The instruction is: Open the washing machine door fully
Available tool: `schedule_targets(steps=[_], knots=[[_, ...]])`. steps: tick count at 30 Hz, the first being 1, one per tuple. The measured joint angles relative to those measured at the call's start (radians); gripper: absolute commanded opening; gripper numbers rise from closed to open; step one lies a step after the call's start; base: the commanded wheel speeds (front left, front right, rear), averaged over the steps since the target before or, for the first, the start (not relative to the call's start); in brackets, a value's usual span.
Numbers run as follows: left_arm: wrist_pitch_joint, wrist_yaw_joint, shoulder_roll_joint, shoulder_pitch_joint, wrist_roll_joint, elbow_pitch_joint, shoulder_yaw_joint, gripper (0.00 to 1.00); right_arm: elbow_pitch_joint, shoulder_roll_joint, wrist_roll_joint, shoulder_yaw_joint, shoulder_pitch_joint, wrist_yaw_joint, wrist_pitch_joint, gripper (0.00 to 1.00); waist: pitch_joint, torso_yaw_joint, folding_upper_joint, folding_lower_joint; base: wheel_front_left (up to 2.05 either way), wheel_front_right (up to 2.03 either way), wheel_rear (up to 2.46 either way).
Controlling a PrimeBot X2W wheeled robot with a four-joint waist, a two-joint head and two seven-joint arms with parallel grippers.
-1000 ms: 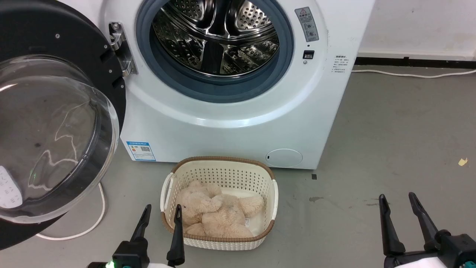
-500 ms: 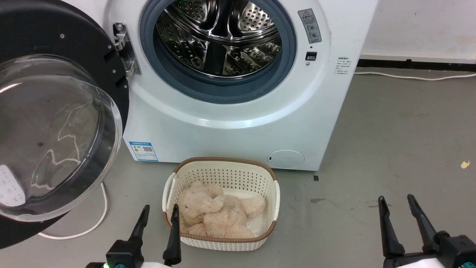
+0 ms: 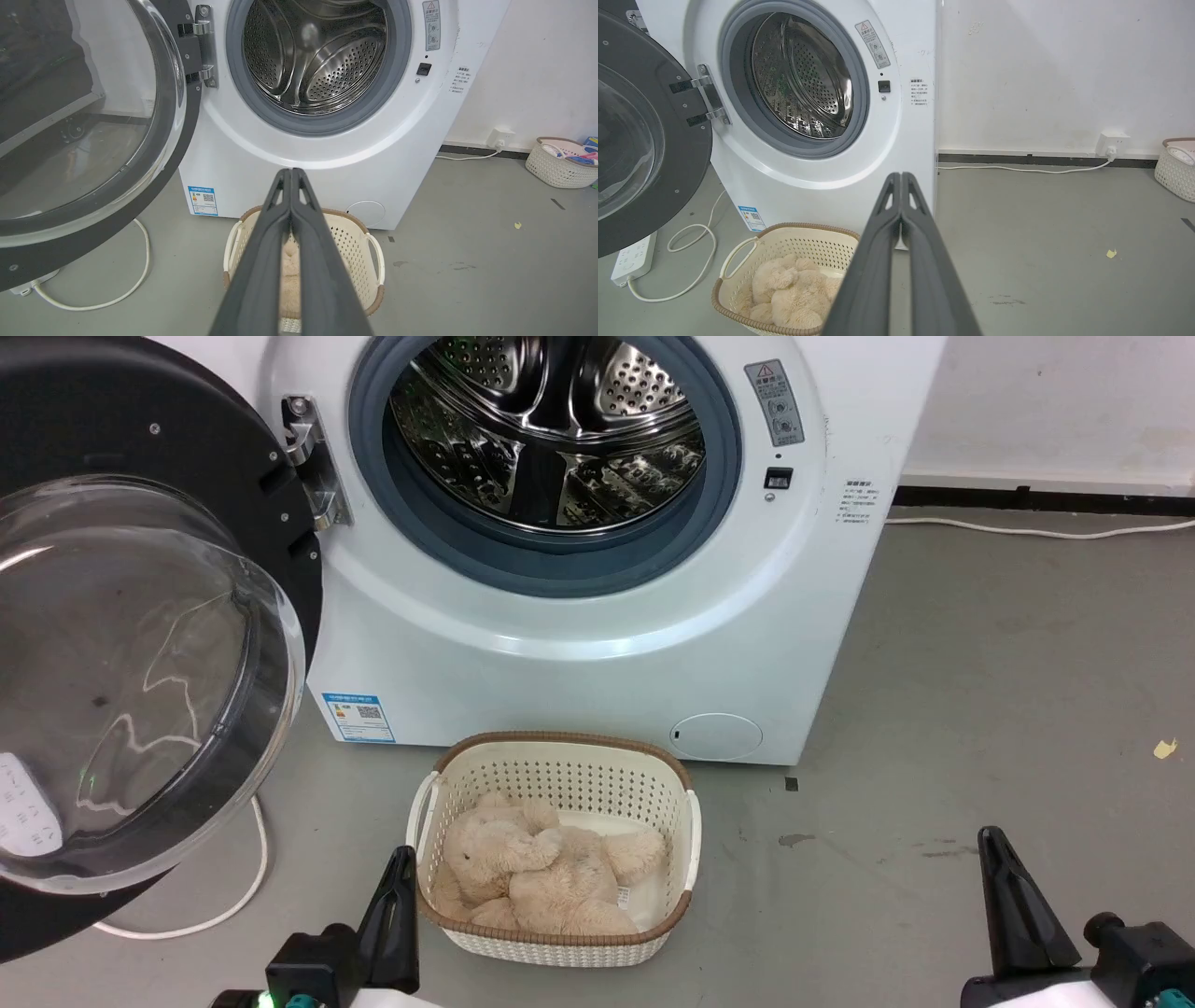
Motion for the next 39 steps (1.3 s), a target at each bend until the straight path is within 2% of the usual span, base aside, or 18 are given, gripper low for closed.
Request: schedule_targets(steps=[39], knots=[[0.072,-0.074,-0.049,-0.008,0.099,-0.012,0.097,0.0,-0.005,0.0,-0.043,0.018,-0.019,0.0,0.079,0.0,-0.008,-0.018,0.0,0.0,0.0,0.0,0.0]])
